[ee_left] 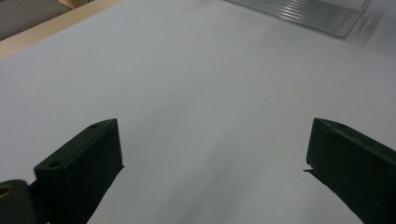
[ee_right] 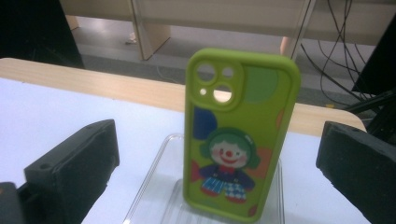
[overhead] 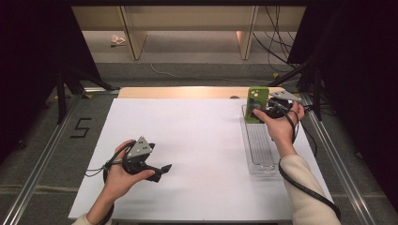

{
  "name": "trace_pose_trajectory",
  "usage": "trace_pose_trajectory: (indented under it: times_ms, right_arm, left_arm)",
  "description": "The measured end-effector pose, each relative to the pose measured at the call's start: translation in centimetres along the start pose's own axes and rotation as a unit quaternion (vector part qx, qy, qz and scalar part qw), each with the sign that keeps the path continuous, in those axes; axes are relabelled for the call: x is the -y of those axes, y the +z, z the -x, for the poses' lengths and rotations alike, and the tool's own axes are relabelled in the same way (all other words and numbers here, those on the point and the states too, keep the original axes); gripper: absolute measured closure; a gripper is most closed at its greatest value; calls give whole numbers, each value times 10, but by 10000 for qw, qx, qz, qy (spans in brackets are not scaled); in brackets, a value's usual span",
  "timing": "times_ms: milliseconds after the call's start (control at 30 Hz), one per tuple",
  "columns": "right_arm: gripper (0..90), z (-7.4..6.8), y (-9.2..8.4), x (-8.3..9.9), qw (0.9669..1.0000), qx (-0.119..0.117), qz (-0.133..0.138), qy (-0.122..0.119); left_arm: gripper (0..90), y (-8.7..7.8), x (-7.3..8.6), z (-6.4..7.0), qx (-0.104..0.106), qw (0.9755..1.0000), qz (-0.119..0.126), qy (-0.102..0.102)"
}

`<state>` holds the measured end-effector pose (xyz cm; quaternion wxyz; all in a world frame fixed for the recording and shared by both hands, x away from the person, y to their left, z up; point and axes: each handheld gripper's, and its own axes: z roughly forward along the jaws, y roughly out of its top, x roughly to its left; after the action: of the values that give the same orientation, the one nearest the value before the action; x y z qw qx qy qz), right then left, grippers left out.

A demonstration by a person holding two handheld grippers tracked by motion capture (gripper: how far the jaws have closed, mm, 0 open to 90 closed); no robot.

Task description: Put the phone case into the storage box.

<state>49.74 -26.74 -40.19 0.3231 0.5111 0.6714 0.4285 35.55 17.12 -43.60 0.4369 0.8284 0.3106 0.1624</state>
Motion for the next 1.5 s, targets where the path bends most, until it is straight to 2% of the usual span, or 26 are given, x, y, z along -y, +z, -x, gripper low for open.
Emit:
trace_pose_trajectory:
  times_ms: [367,700,900,1133,1500]
  right_arm:
    - [3,-2,-24,13,9998,-151,82,-76]
    - [4,-7,-49,32,9990,-396,170,-123]
    - [6,-13,-67,44,9973,-649,251,-242]
    - [15,-18,-89,58,9937,-1002,439,-248]
    - [15,-26,-107,71,9915,-1165,427,-397]
  left_arm:
    - [33,0,0,0,-10,10000,13,-19]
    - [33,0,0,-1,-16,10000,33,-52]
    - [33,0,1,-1,-28,10000,48,-62]
    - [33,-1,0,-1,-30,10000,68,-62]
    - [33,-2,0,-2,-33,9999,89,-87]
